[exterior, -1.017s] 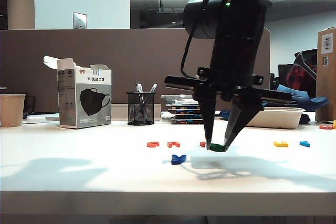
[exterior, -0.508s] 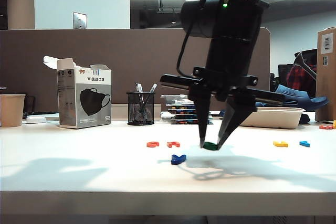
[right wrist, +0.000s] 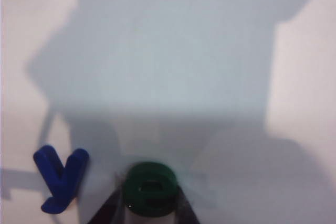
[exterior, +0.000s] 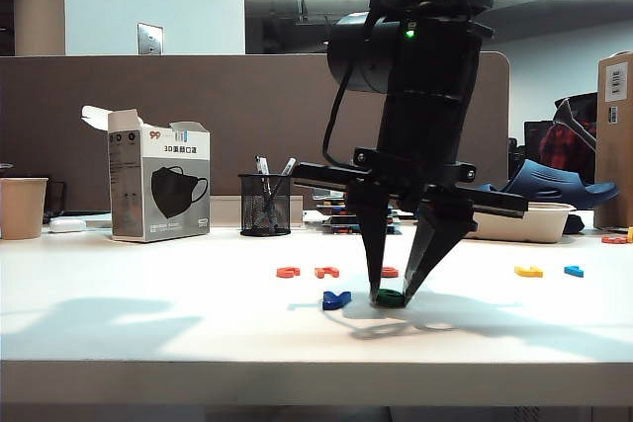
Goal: Select the appropriate letters from the row of letter magnets placed on the table to arrange into the word "yes".
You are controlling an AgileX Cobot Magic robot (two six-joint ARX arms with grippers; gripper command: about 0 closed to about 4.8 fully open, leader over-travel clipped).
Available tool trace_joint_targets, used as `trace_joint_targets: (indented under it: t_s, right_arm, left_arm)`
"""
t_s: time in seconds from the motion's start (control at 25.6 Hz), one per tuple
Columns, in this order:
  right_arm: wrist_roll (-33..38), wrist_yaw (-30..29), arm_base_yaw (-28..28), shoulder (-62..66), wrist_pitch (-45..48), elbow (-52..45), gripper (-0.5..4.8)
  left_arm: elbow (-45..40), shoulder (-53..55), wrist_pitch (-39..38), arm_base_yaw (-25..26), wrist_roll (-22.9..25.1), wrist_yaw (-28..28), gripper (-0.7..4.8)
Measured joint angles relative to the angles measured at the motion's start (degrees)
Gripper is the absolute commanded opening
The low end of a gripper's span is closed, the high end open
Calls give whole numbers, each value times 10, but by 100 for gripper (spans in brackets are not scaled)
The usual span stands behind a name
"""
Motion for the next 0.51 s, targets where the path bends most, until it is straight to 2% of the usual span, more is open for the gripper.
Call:
trace_joint_targets:
  t_s: [0.12, 0.31, 0.51]
  right_arm:
    - [0, 0, 0, 0, 0, 0, 109]
    - [0, -1, 0, 0, 0, 0, 146]
    - [0, -2, 0, 0, 1, 0, 149]
  left_arm:
    - [0, 0, 0, 0, 0, 0, -5]
    - [0, 0, 0, 0, 0, 0, -5]
    - [0, 0, 0, 0, 0, 0, -5]
